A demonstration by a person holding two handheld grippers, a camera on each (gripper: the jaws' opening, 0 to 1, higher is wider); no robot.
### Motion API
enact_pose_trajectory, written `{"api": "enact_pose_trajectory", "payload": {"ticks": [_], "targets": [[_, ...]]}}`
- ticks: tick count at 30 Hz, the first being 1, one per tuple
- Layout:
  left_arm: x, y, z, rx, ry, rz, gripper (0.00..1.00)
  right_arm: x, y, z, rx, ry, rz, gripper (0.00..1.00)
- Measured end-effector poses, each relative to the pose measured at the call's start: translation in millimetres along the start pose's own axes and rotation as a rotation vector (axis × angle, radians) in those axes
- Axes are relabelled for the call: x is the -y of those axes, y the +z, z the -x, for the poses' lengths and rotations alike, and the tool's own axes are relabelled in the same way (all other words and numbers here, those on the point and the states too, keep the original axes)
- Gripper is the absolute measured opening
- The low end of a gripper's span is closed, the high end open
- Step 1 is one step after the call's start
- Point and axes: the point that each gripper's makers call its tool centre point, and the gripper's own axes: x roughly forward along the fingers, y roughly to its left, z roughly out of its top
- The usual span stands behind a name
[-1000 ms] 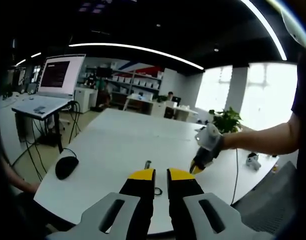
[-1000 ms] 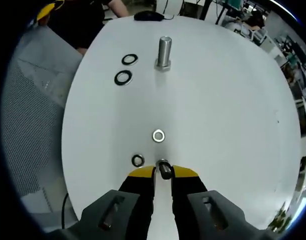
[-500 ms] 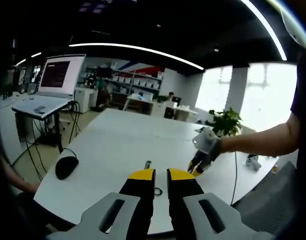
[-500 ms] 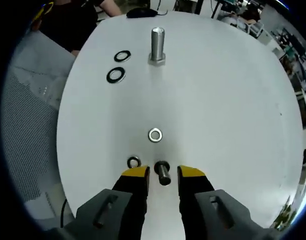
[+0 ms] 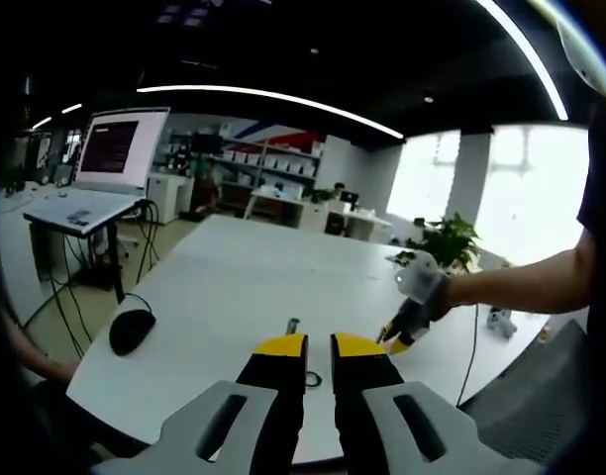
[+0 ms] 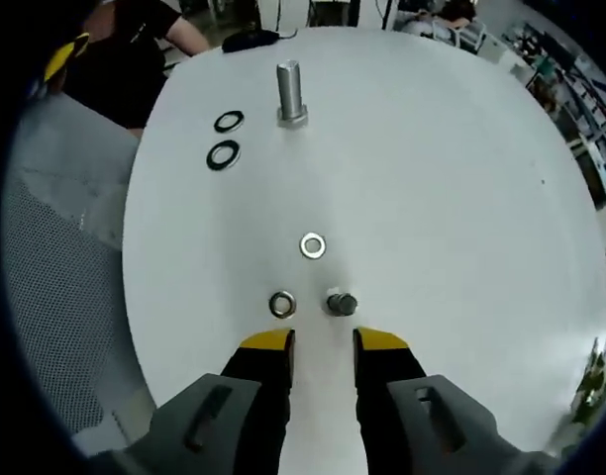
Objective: Place the washer onto the threaded stud by aligning its center hole with the stud, sliding it down to the base, and recovering from edge contact or off-axis alignment until the washer reaches the visible bottom stop.
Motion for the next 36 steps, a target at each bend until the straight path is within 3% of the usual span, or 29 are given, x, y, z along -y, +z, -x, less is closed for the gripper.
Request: {"api": "enact_pose_trajectory", "payload": {"ticks": [11, 28, 36], "targets": [[0.0, -0.8, 0.1, -0.006, -0.001, -0.003, 0.07, -27.8, 11.8, -5.0, 0.025, 0.059, 0.006, 0.25], [0.0, -0.7, -0.1, -0.004, -0.001, -0.003, 0.07, -25.8, 11.1, -14.6, -0.014, 0.053, 0.048, 0.23], [0.0, -0.7, -0.2, -0.005, 0.000, -0.003, 0.07, -24.1, 16.9, -16.0, 0.000, 0.025, 0.059, 0.20]]}}
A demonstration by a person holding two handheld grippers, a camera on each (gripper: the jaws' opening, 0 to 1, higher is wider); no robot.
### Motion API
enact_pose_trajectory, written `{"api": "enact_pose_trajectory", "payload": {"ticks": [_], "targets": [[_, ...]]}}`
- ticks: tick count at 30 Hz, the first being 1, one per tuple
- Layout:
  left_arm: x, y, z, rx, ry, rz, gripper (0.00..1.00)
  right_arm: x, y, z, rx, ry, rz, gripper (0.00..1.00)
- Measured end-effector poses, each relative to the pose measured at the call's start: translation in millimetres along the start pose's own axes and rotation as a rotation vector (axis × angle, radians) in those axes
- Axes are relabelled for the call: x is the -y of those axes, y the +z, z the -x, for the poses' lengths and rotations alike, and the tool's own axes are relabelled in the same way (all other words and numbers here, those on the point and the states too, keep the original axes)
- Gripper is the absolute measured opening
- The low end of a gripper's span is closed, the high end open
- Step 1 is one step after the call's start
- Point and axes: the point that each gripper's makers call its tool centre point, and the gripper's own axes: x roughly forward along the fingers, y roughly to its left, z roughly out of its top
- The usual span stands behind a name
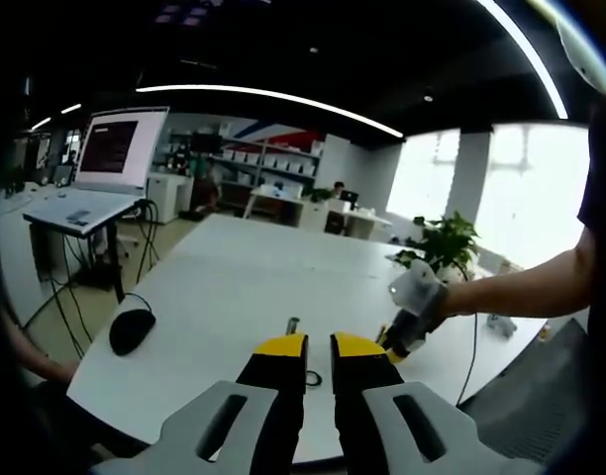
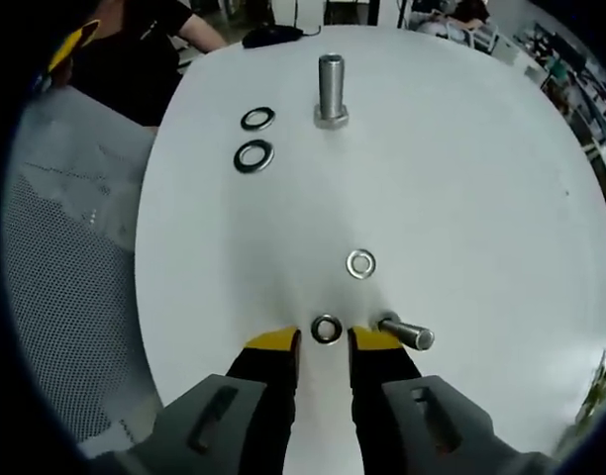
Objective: Place the washer onto the threaded stud by aligning its center hole with the stud, sliding it down to the base, and recovering from edge contact or off-axis alignment until the washer reaches the visible bottom stop.
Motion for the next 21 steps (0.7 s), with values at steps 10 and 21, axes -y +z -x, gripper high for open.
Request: {"api": "enact_pose_trajectory", "payload": {"ticks": [10, 21], "targets": [[-0.1, 0.4, 0.0, 0.003, 0.000, 0.002, 0.07, 1.3, -0.1, -0.2, -0.005, -0.006, 0.031, 0.14], [0.0, 1.5, 0.0, 0.008, 0.000, 0.005, 0.07, 3.5, 2.9, 17.2, 0.020, 0.000, 0.028, 0.14]]}}
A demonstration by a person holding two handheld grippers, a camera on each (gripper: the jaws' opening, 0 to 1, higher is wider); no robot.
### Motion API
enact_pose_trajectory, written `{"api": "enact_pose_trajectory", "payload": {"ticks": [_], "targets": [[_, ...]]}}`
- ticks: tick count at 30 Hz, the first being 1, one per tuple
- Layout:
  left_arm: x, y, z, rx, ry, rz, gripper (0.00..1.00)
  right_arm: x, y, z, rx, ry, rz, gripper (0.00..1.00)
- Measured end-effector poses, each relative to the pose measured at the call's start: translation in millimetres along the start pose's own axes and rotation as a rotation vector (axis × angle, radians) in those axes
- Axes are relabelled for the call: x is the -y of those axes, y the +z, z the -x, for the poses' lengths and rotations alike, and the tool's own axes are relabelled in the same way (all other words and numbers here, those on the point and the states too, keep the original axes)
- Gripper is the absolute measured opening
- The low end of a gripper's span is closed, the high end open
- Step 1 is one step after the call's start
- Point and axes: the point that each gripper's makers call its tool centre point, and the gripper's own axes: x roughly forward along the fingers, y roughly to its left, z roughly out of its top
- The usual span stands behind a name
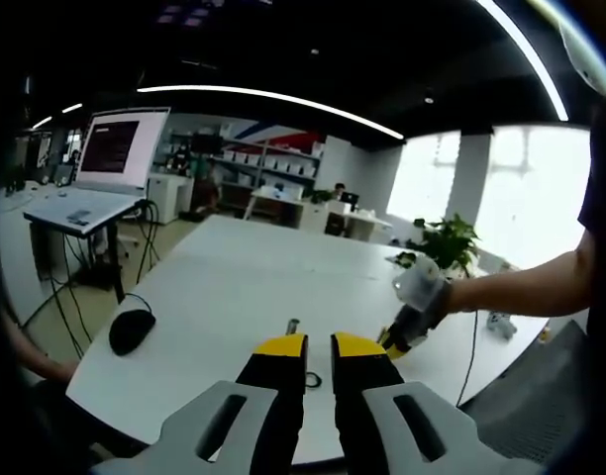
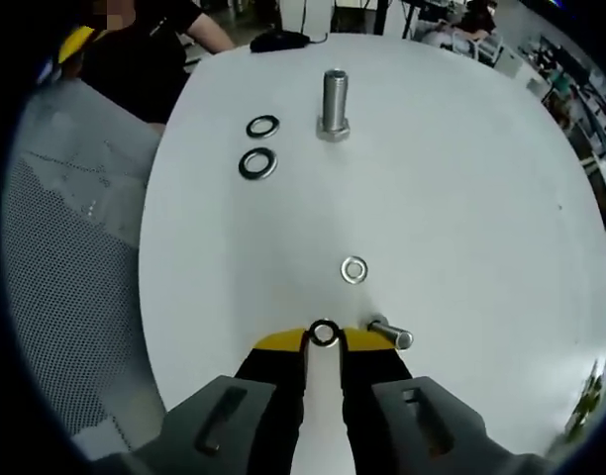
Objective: Place the washer onto the threaded stud by aligning its center hole with the stud, sliding it down to the base, and recovering from edge contact or off-axis alignment until the washer reaches the visible bottom stop.
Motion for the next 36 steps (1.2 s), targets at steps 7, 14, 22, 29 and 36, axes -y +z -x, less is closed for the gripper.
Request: {"api": "enact_pose_trajectory", "payload": {"ticks": [7, 14, 22, 29, 36], "targets": [[0.0, 0.4, 0.2, 0.004, 0.000, 0.001, 0.07, -0.1, -1.6, 10.3, 0.002, 0.000, 0.001, 0.14], [0.1, 1.0, 0.1, 0.008, -0.001, 0.002, 0.07, -3.2, 1.8, 26.9, 0.004, 0.016, 0.022, 0.14], [0.4, 1.0, 0.3, 0.009, -0.002, 0.001, 0.07, 1.9, 5.3, 43.5, 0.004, 0.003, 0.046, 0.14], [0.7, 0.5, 0.3, 0.006, -0.003, -0.003, 0.07, 10.9, 6.4, 56.7, 0.001, -0.014, 0.051, 0.14], [0.8, -0.2, 0.3, 0.000, -0.005, -0.008, 0.07, 22.9, 7.5, 65.3, -0.015, -0.055, 0.079, 0.14]]}}
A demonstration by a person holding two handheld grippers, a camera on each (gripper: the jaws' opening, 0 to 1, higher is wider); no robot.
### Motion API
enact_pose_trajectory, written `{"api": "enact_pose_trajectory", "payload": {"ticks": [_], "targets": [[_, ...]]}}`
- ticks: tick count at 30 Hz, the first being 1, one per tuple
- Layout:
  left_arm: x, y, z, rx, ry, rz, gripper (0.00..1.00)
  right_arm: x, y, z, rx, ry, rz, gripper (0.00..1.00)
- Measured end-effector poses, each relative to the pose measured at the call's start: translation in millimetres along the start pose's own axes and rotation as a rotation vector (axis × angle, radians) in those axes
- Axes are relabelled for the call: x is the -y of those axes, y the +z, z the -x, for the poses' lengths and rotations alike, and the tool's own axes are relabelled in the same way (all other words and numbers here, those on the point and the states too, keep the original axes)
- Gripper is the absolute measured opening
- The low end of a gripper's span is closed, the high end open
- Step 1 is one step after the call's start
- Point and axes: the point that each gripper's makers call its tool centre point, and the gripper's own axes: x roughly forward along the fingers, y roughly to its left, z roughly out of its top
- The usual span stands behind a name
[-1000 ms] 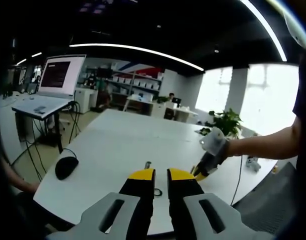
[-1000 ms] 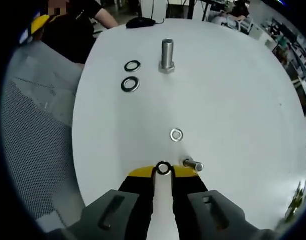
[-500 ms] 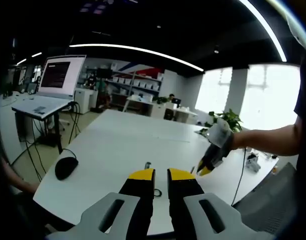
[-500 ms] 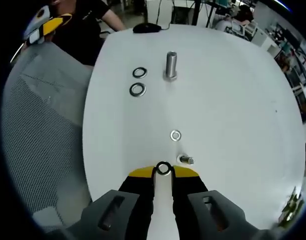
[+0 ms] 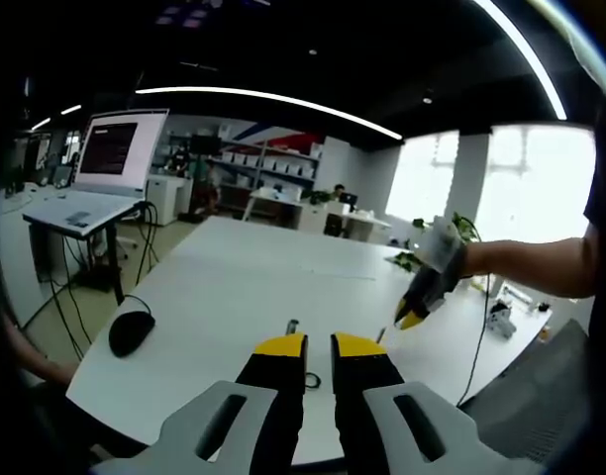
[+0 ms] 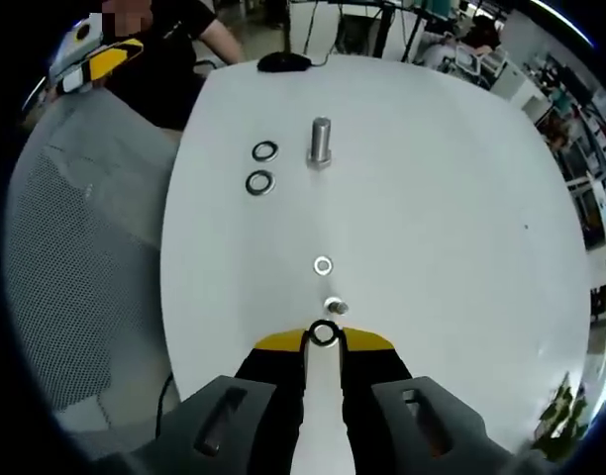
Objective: Place the washer onto the threaded stud by aligning its center hole with the stud, sliding it down to the base, and recovering from edge contact or off-axis alignment until the washer reaches the visible bottom stop.
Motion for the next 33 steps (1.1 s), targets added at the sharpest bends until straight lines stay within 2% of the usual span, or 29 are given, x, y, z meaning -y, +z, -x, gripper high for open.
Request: {"api": "enact_pose_trajectory", "payload": {"ticks": [4, 8, 12, 22, 29, 33], "targets": [[-0.2, 0.1, 0.1, 0.000, 0.001, 0.000, 0.07, 2.0, 5.4, -1.0, 0.011, -0.007, 0.018, 0.14], [-0.1, -0.2, 0.0, -0.002, -0.001, -0.002, 0.07, 6.6, 16.5, -3.8, 0.031, -0.061, 0.151, 0.14], [-0.3, 0.1, 0.1, 0.000, 0.000, -0.001, 0.07, 5.4, 18.1, -9.1, 0.038, -0.051, 0.151, 0.14], [-0.5, -0.2, -0.1, -0.002, 0.001, -0.001, 0.07, 13.1, 7.7, -22.3, -0.010, -0.040, 0.149, 0.14], [-0.5, -0.2, 0.0, -0.001, 0.002, 0.000, 0.07, 9.4, 9.7, -26.5, 0.001, -0.014, 0.119, 0.14], [-0.5, -0.3, -0.1, -0.001, 0.002, 0.000, 0.07, 8.8, 9.0, -28.9, -0.010, -0.013, 0.131, 0.14]]}}
